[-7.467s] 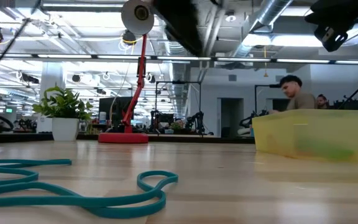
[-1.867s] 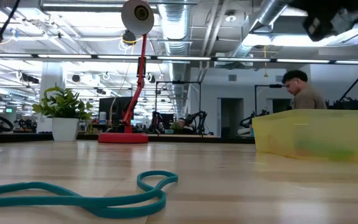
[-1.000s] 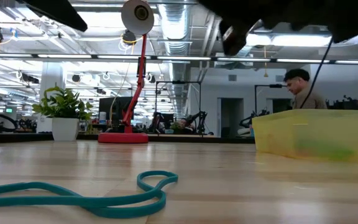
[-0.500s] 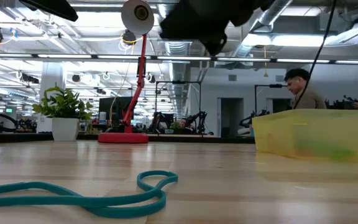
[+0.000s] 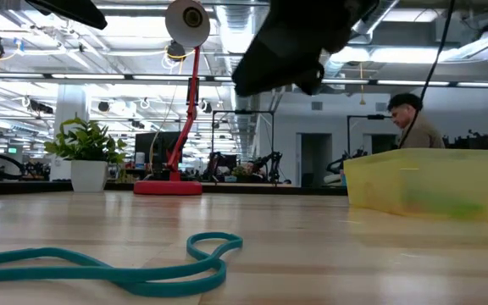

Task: Pick and place items into bin
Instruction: Put the blue rubber band into the yellow bin, then return to Home Position

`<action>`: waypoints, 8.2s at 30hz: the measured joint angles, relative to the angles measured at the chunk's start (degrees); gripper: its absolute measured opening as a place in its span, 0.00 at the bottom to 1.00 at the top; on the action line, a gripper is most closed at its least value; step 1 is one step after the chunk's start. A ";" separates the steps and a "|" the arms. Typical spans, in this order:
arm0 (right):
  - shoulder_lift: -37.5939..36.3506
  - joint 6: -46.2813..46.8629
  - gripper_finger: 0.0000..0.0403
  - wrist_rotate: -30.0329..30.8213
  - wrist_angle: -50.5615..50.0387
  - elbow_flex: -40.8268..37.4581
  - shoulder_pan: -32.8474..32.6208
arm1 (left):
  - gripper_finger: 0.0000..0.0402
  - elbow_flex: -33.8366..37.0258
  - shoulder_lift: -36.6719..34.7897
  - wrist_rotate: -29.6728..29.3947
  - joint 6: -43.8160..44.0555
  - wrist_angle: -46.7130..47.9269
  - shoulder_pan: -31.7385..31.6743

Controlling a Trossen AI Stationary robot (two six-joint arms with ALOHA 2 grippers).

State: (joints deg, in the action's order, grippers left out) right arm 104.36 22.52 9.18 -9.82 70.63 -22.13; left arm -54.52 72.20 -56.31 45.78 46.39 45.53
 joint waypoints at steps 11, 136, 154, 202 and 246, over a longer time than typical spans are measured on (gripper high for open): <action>8.19 -6.45 0.19 -12.23 2.35 1.40 -0.57 | 0.17 -0.02 0.02 -0.02 0.02 0.00 0.01; -20.05 32.51 0.08 26.68 -62.84 -12.80 1.80 | 0.17 -0.04 0.07 -1.42 -3.93 -0.83 0.07; -12.03 33.64 0.21 22.40 -52.16 -11.82 3.21 | 0.17 -0.06 0.07 15.93 -11.57 -0.79 -0.04; -90.58 1.79 0.21 36.81 -9.88 -56.22 -18.92 | 0.17 23.74 -60.65 -11.58 5.40 6.60 8.33; -104.01 -13.51 0.21 -10.90 12.85 -70.15 21.53 | 0.17 51.64 -71.97 40.86 -44.64 -53.85 -22.06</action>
State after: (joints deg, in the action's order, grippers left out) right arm 0.35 9.02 -1.72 3.03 0.48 -0.60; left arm -2.89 0.24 -15.46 1.14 -7.46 23.47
